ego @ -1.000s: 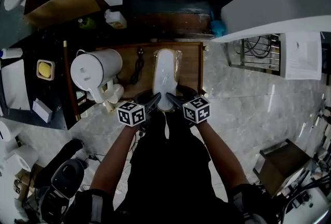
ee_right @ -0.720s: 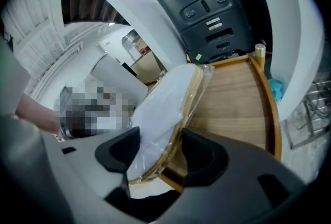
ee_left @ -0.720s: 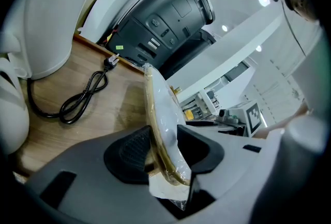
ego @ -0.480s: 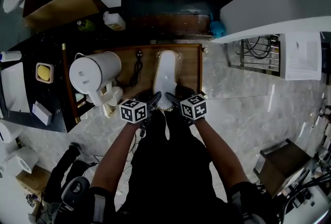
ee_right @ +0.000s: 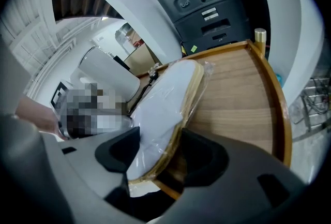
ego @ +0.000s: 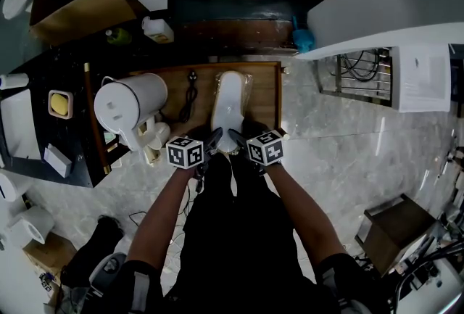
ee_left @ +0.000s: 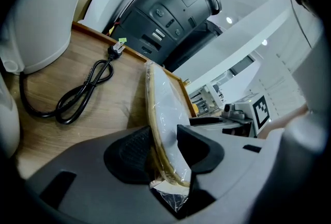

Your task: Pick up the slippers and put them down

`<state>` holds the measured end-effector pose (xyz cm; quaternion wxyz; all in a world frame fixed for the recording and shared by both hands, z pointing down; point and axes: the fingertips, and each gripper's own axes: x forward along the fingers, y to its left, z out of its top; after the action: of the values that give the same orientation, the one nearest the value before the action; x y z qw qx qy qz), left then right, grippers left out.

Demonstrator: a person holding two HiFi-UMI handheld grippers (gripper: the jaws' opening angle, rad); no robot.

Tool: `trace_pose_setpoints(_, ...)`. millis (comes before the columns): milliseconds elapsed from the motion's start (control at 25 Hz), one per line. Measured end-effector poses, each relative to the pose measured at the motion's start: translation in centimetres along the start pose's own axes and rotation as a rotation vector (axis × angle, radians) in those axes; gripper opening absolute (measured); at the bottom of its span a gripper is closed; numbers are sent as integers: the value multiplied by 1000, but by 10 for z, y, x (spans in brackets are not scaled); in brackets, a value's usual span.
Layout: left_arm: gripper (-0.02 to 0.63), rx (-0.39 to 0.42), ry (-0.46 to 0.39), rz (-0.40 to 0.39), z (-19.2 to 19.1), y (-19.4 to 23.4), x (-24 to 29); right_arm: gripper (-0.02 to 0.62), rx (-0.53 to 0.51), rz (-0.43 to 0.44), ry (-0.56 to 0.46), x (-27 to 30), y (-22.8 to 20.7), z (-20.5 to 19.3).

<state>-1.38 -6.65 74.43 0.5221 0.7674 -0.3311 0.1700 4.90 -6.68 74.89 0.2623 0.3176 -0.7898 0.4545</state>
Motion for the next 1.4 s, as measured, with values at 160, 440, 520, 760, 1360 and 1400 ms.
trace_pose_setpoints(160,158,3,11,14,0,3,3,256,10,-5,-1,3,-2,0)
trace_pose_setpoints(440,158,-12,18,49,-2,11,9,256,15,-28,2,8,-6,-1)
trace_pose_setpoints(520,158,-24,25,52,-3,13,11,256,18,-34,5,9,-7,-1)
trace_pose_setpoints(760,160,-3,78,98,-5,20,16,256,17,-71,34,15,-11,-3)
trace_pose_setpoints(1360,164,133,95,119,3,16,6,256,-45,-152,-27,-1,-5,6)
trace_pose_setpoints(1400,164,138,92,119,5,16,4,256,-42,-150,-36,-4,-5,8)
